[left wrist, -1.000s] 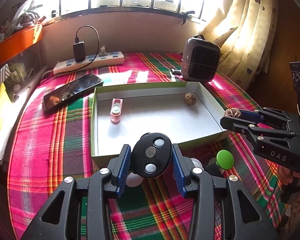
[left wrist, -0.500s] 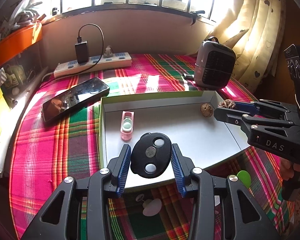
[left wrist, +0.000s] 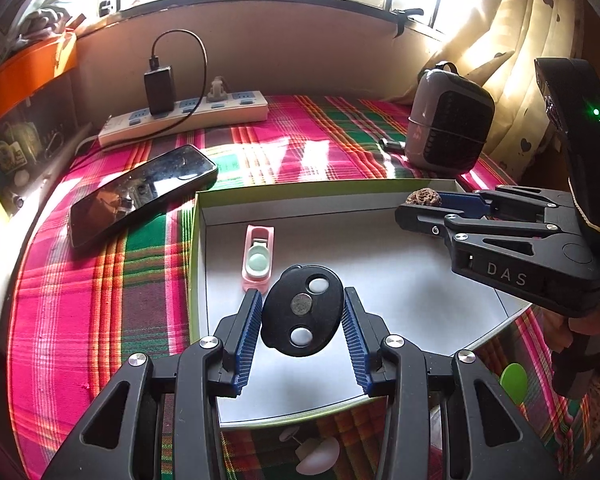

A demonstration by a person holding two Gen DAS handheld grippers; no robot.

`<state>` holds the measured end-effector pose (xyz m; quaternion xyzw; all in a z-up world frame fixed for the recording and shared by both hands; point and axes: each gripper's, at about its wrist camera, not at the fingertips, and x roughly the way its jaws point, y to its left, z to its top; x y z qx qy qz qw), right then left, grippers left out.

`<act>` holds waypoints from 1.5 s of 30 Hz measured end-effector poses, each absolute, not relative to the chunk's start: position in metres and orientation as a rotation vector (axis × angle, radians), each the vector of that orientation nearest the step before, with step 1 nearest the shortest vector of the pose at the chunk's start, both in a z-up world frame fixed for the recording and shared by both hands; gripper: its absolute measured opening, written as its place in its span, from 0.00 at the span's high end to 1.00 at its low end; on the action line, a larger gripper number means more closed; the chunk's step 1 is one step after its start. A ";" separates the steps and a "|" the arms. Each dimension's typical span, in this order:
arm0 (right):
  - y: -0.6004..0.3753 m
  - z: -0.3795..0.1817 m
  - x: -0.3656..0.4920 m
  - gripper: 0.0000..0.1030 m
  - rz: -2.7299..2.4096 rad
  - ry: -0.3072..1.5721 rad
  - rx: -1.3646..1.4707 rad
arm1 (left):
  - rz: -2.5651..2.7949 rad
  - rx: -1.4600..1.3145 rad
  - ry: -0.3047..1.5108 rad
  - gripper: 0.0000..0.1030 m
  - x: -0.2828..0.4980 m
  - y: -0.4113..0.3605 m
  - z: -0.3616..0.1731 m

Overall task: Organize objects
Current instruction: 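Carry the black disc with left tool into the box while right carries walnut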

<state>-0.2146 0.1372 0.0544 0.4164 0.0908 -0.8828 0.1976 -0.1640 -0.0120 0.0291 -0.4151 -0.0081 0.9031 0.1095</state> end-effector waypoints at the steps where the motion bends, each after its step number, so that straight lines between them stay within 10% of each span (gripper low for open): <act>1: 0.137 0.053 -0.217 0.69 -2.468 0.258 1.172 | 2.654 -1.223 -0.026 0.63 -0.165 -0.012 0.028; 45: 0.120 0.034 -0.238 0.69 -2.446 0.382 1.278 | 2.661 -1.254 0.044 0.62 -0.173 -0.011 0.016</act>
